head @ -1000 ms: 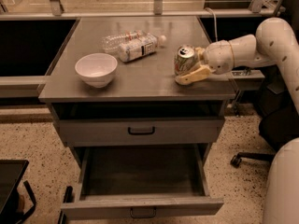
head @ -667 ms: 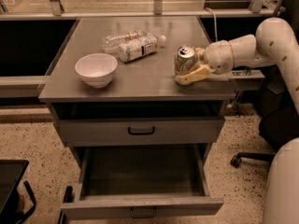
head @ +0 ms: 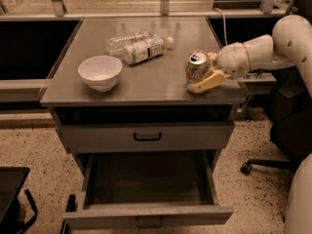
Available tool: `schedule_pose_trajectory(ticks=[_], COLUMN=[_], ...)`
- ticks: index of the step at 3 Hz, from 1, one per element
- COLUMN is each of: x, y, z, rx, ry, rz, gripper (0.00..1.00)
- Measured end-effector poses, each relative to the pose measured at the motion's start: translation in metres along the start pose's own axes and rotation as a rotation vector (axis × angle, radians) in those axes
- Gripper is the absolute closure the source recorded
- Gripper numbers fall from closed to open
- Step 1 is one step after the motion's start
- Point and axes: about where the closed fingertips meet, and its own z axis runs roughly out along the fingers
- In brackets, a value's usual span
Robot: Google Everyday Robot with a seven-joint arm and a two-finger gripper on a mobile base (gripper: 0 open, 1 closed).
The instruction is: Place 7up can into middle drawer
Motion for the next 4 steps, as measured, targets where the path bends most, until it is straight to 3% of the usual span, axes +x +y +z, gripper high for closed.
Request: schedule_pose_trajectory(ticks=[1, 2, 3, 4], x=[-0.018, -0.042, -0.044, -0.007], y=[0.04, 0.104, 0.169, 0.22], z=[-0.024, -0.05, -0.053, -0.033], rx=[0.01, 0.03, 0.027, 0.006], ry=[0.034, 0.027, -0.013, -0.028], rz=[-0.012, -0.007, 0.017, 0.055], gripper=[1.0, 1.0, 1.0, 1.0])
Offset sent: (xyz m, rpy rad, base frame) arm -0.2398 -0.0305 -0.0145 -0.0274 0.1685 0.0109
